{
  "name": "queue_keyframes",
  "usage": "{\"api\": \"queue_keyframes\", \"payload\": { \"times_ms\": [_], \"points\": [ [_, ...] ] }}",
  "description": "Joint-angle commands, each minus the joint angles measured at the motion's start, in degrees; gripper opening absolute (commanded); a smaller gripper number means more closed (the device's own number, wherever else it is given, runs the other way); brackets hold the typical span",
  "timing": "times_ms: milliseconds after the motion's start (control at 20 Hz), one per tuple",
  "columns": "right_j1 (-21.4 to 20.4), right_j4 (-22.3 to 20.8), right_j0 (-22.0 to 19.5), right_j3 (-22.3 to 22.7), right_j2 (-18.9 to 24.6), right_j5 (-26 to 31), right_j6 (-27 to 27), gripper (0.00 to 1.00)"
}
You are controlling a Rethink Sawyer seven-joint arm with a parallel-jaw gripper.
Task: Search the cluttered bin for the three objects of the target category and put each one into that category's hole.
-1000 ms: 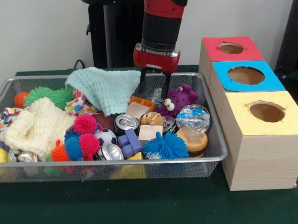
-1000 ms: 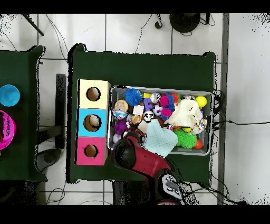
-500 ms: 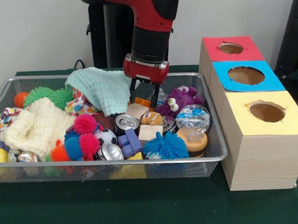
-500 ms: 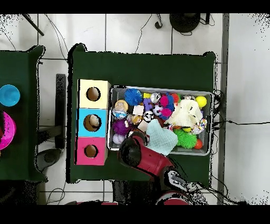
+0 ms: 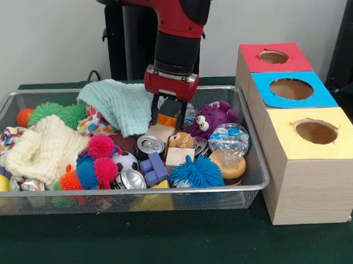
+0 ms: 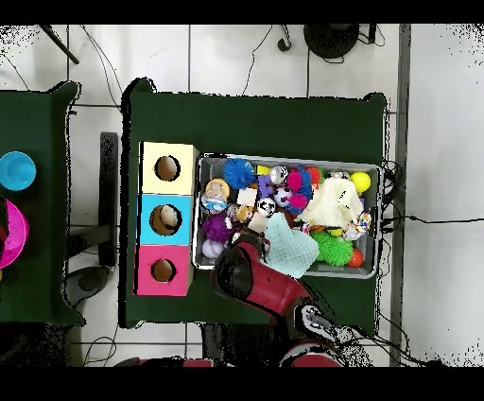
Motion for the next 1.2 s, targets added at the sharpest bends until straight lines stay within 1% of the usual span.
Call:
{"api": "queue_keyframes", "payload": {
  "times_ms": [50,400,700,1000,1200],
  "points": [
    [2.0,0.4,1.2,-6.3,4.7,-7.1,12.9,1.0],
    [2.9,0.8,1.6,-7.8,5.7,-7.9,13.2,1.0],
    [2.9,1.2,1.8,-7.7,5.8,-8.3,13.6,1.0],
    [1.9,0.7,1.7,-7.5,5.7,-8.3,13.3,1.0],
    [1.6,1.2,2.8,-7.4,4.9,-9.3,13.3,1.0]
  ]
}}
